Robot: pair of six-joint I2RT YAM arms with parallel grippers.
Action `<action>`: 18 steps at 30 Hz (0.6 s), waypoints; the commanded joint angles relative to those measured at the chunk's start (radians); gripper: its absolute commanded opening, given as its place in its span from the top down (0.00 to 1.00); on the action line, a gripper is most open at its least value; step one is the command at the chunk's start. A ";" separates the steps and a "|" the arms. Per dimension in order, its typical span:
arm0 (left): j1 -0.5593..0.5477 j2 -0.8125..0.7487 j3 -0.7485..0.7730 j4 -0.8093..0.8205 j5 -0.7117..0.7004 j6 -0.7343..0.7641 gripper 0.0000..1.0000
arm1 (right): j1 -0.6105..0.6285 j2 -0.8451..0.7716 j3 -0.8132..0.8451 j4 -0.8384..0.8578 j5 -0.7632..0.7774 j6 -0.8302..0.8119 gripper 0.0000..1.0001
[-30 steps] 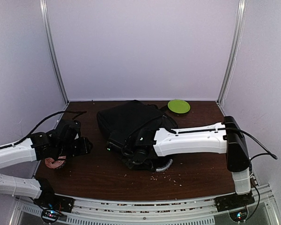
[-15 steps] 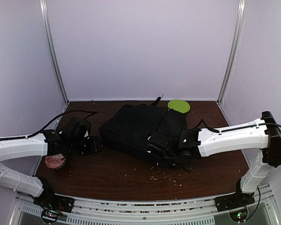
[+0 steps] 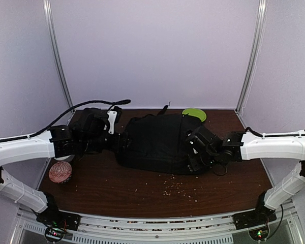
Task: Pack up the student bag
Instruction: Zip the student bag at the center of the board.
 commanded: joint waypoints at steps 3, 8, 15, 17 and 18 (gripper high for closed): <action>-0.105 0.044 0.058 0.035 -0.118 0.373 0.23 | -0.008 -0.146 -0.062 0.108 -0.093 0.078 0.60; -0.117 0.044 -0.049 0.241 0.033 0.625 0.21 | -0.007 -0.343 -0.190 0.152 -0.037 0.143 0.43; -0.158 0.189 0.081 0.207 0.029 0.885 0.25 | -0.018 -0.596 -0.444 0.298 -0.005 0.179 0.42; -0.174 0.252 0.118 0.204 0.013 0.926 0.25 | -0.020 -0.622 -0.457 0.282 -0.024 0.191 0.42; -0.184 0.295 0.135 0.201 0.005 0.945 0.25 | -0.019 -0.631 -0.463 0.279 -0.031 0.195 0.42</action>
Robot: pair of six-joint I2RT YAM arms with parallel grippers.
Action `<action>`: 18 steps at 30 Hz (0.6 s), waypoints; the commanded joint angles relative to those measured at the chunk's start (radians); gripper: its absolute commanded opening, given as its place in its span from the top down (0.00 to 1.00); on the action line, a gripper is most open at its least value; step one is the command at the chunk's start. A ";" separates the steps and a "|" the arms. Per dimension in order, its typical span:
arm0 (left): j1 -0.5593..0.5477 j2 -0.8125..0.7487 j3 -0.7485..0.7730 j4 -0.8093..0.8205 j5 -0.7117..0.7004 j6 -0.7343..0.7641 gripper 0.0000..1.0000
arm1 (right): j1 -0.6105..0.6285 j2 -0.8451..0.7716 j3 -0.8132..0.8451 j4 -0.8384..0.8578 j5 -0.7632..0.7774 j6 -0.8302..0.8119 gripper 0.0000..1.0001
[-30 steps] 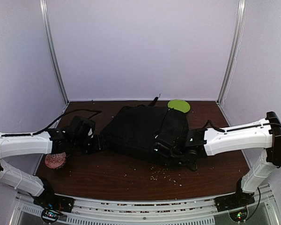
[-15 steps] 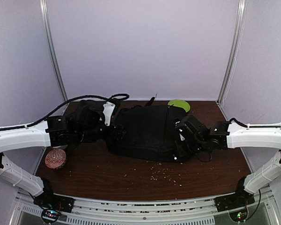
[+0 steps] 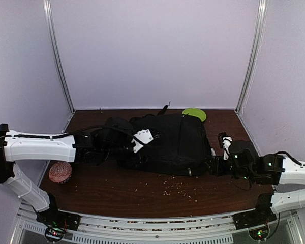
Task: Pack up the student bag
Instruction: Zip the student bag at the center of the board.
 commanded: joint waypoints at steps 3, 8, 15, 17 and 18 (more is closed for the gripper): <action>-0.074 0.189 0.106 0.066 -0.042 0.235 0.26 | -0.006 -0.063 -0.036 0.022 -0.012 0.052 0.42; -0.099 0.292 0.146 0.078 -0.061 0.260 0.27 | -0.003 -0.101 -0.084 0.037 -0.036 0.090 0.43; -0.099 0.396 0.194 0.124 -0.157 0.283 0.34 | -0.004 -0.082 -0.168 0.157 -0.120 0.148 0.44; -0.099 0.417 0.194 0.160 -0.187 0.300 0.37 | -0.003 -0.060 -0.185 0.184 -0.130 0.156 0.44; -0.098 0.423 0.192 0.179 -0.195 0.305 0.38 | -0.003 -0.054 -0.194 0.196 -0.134 0.161 0.44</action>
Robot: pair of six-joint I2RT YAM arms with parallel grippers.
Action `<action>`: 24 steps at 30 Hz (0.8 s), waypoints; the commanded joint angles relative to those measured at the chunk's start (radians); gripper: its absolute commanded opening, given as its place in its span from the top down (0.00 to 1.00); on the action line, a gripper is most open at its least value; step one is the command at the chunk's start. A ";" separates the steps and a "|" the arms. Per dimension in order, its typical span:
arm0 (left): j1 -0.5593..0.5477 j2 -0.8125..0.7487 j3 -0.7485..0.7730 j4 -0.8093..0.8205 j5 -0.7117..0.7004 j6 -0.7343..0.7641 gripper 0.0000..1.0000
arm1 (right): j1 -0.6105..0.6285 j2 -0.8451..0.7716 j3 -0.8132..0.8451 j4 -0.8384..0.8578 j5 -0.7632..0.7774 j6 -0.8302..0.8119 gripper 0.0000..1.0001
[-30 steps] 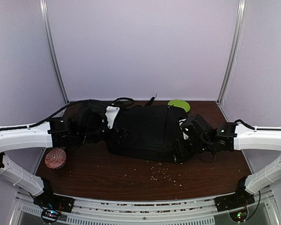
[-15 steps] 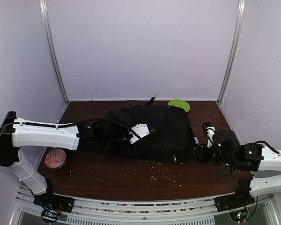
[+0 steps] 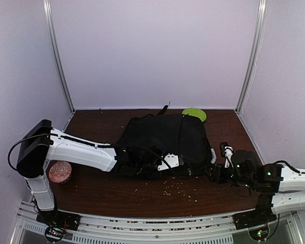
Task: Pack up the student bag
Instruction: Zip the student bag at the center of the board.
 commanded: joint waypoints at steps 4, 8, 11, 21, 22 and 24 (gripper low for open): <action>0.014 0.070 0.049 0.122 -0.091 0.041 0.56 | 0.000 0.046 -0.073 0.167 -0.059 0.050 0.44; 0.016 0.074 0.072 0.100 -0.071 0.000 0.89 | 0.001 0.104 -0.090 0.244 -0.084 0.057 0.45; 0.016 0.058 0.065 0.090 -0.049 -0.030 1.00 | 0.001 0.152 -0.075 0.283 -0.087 0.065 0.46; 0.016 -0.026 0.059 -0.055 0.014 -0.157 1.00 | 0.005 0.225 -0.006 0.354 -0.068 0.059 0.46; 0.016 -0.030 0.063 -0.074 0.027 -0.182 1.00 | 0.008 0.228 0.003 0.345 -0.067 0.046 0.47; 0.015 -0.032 0.070 -0.109 0.058 -0.209 1.00 | 0.016 0.243 0.038 0.301 -0.055 0.024 0.47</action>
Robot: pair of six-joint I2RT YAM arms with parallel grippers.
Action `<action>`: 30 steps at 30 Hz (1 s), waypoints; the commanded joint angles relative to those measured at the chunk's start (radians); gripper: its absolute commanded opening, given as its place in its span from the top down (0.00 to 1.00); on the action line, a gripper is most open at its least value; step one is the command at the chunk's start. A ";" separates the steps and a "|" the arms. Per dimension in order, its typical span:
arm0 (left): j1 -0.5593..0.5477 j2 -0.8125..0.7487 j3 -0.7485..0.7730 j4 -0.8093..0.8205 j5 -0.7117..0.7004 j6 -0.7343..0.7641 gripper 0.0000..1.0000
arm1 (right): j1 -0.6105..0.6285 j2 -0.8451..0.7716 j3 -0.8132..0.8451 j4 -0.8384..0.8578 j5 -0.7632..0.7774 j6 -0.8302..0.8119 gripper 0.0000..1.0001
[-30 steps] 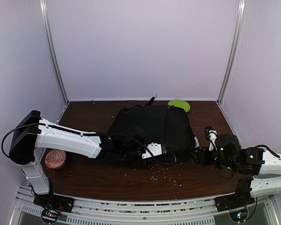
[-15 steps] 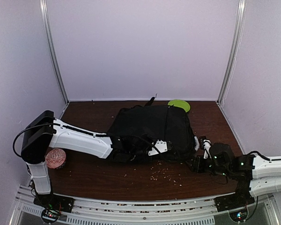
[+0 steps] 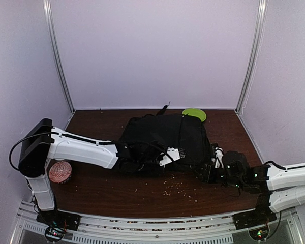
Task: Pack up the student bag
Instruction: Zip the student bag at the center of the board.
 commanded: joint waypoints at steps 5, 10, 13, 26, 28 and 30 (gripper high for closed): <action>0.002 -0.048 0.031 -0.125 0.115 -0.151 1.00 | 0.023 0.092 0.125 -0.099 0.063 -0.069 0.49; 0.002 -0.041 0.071 -0.168 0.141 -0.162 1.00 | 0.042 0.160 0.168 -0.143 0.104 -0.095 0.51; 0.002 -0.038 0.093 -0.192 0.152 -0.165 1.00 | 0.059 0.209 0.200 -0.164 0.130 -0.105 0.52; 0.002 -0.038 0.102 -0.203 0.162 -0.177 1.00 | 0.070 0.322 0.279 -0.177 0.275 -0.098 0.67; 0.001 -0.039 0.103 -0.205 0.162 -0.177 1.00 | 0.072 0.340 0.287 -0.173 0.262 -0.100 0.67; 0.002 -0.041 0.103 -0.206 0.160 -0.177 1.00 | 0.072 0.344 0.286 -0.156 0.253 -0.098 0.66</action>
